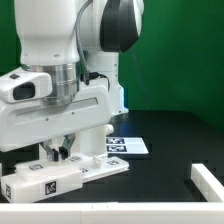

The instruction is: Assemble cabinet

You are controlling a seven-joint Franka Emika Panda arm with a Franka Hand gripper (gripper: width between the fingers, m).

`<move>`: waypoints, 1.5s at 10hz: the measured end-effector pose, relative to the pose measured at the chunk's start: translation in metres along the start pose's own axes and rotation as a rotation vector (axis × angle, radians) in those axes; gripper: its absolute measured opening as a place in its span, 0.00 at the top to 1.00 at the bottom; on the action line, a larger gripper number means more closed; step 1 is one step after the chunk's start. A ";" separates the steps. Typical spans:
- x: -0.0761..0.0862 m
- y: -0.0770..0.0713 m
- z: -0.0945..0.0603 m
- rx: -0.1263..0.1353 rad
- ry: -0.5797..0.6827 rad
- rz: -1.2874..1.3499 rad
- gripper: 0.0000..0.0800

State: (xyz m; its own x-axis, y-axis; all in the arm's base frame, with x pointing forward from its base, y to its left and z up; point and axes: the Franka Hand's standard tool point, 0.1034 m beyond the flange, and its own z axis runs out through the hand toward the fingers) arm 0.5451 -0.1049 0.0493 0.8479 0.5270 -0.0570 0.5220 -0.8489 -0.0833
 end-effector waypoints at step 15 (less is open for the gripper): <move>0.063 -0.118 -0.041 -0.112 0.040 -0.406 0.92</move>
Offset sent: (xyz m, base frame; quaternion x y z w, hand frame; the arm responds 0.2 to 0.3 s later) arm 0.0238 0.0711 0.0503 -0.0209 -0.0343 -0.1564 0.9869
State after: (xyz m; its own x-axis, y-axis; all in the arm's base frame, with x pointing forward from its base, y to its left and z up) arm 0.5406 0.0263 0.0960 0.5731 0.8195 -0.0029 0.8194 -0.5730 0.0179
